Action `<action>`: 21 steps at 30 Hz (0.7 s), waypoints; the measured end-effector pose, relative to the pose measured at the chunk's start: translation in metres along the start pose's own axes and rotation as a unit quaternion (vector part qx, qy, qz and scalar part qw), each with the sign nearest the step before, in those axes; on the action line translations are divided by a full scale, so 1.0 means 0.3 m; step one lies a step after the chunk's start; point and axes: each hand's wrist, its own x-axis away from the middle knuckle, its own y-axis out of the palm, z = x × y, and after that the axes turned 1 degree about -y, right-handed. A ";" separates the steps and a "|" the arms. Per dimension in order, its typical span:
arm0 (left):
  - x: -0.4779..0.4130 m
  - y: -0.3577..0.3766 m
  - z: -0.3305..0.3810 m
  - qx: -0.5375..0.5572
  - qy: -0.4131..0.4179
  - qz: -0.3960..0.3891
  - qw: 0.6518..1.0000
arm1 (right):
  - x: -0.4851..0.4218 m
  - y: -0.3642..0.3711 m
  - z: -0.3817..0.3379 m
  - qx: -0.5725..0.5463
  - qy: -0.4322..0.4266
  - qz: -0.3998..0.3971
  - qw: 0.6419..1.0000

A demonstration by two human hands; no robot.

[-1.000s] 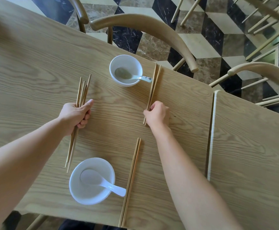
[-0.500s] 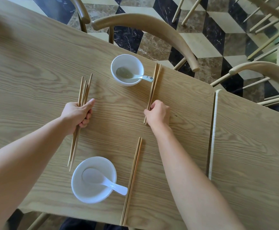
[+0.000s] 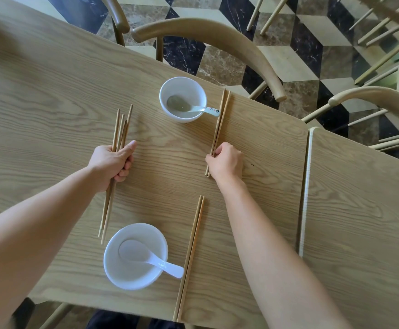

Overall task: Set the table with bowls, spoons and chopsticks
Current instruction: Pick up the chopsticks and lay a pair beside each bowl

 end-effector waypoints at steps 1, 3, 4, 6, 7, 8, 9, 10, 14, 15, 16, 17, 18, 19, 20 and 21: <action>0.000 0.000 0.000 0.001 0.000 0.000 1.000 | -0.001 0.001 0.001 0.000 0.000 0.001 1.000; 0.001 -0.001 0.000 0.002 0.000 -0.002 1.000 | -0.001 0.001 0.002 -0.006 0.002 0.003 1.000; 0.001 -0.001 0.000 0.002 -0.001 -0.003 1.000 | 0.001 -0.001 0.004 -0.009 0.003 0.004 1.000; 0.002 -0.001 0.001 0.001 -0.002 -0.005 1.000 | 0.002 -0.003 0.007 -0.018 0.005 0.003 1.000; 0.002 -0.001 0.000 0.001 -0.002 -0.004 1.000 | 0.002 -0.001 0.010 -0.023 0.006 0.002 1.000; 0.002 0.000 0.000 0.000 -0.002 -0.004 1.000 | 0.003 0.000 0.011 -0.025 0.006 0.003 1.000; 0.002 0.001 0.001 -0.001 -0.002 -0.003 1.000 | 0.003 0.004 0.011 -0.031 0.008 0.005 0.999; 0.001 -0.001 0.002 -0.001 -0.002 -0.003 1.000 | 0.003 0.006 0.009 -0.039 0.009 0.010 0.999; 0.001 -0.003 0.000 -0.004 -0.001 -0.004 1.000 | -0.046 -0.015 -0.024 -0.074 0.030 0.047 0.996; 0.001 -0.003 -0.001 -0.004 0.000 -0.004 1.000 | -0.071 -0.021 -0.037 -0.083 0.034 0.051 0.995; -0.001 -0.004 -0.003 -0.004 0.001 -0.002 1.000 | -0.098 -0.025 -0.049 -0.094 0.034 0.053 0.994; -0.002 -0.004 -0.003 -0.004 0.001 0.000 1.000 | -0.126 -0.027 -0.060 -0.105 0.037 0.055 0.992; -0.003 -0.003 -0.004 -0.006 0.001 0.002 1.000 | -0.154 -0.027 -0.068 -0.105 0.040 0.057 0.992; -0.003 -0.003 -0.003 -0.007 0.001 0.002 1.000 | -0.176 -0.029 -0.080 -0.099 0.042 0.058 0.993; -0.003 -0.002 -0.002 -0.008 0.000 0.002 1.000 | -0.194 -0.035 -0.092 -0.088 0.038 0.062 0.993; -0.002 -0.002 -0.001 -0.009 0.000 0.002 1.000 | -0.208 -0.042 -0.104 -0.078 0.034 0.066 0.994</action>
